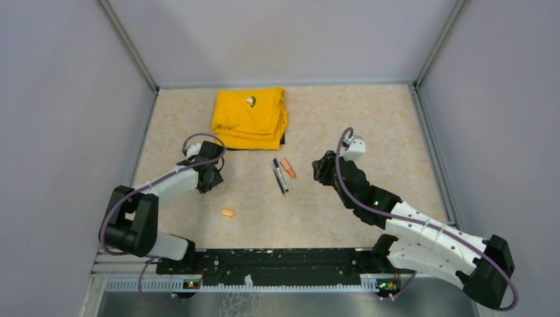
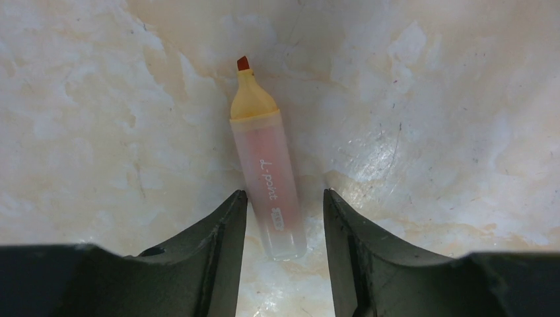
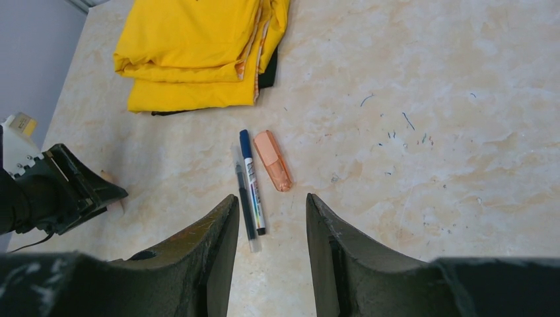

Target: Insert the pens into the pen caps

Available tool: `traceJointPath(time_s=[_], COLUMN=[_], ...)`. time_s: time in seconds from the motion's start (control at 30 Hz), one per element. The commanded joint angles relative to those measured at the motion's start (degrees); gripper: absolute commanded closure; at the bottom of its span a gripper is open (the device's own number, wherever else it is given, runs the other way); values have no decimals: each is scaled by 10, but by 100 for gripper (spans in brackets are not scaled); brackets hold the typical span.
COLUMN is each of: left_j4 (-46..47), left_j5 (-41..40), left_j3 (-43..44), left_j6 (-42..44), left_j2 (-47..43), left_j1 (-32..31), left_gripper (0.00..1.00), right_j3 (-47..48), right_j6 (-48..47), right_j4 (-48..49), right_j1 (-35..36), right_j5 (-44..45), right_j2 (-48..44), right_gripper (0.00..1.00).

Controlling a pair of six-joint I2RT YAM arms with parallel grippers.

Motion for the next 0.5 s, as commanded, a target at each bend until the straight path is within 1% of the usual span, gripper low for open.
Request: traceJointPath(time_s=[0.0,0.1,0.13,0.2,0.27,0.33,0.47], left_j4=[6,5,4,7,10,20,45], left_j5=[13,14,15,26,46,63,98], left_j3=[1,4,4,8,13,15,12], left_j6=[-3,1,2,14,30,49,87], left_j2=[13,18,19,19,16,6,-37], left_j1=[4,4,4,4,4,4,3], left_gripper=[49,50,52,65,73,79,86], right_j3=[12,12,12,12,12,11,8], right_j6=[3,3,3,3,3,4,4], right_j4=[8,8,8,8,9,10,14], right_j1=[-4,-4,-4,-4,-4,-4,-4], right_j5=[8,7,7,8,8,8,7], right_j2=[-8,-8,-8,-8,-8,-9,-9], right_gripper=[59,59,59,59,59,59,59])
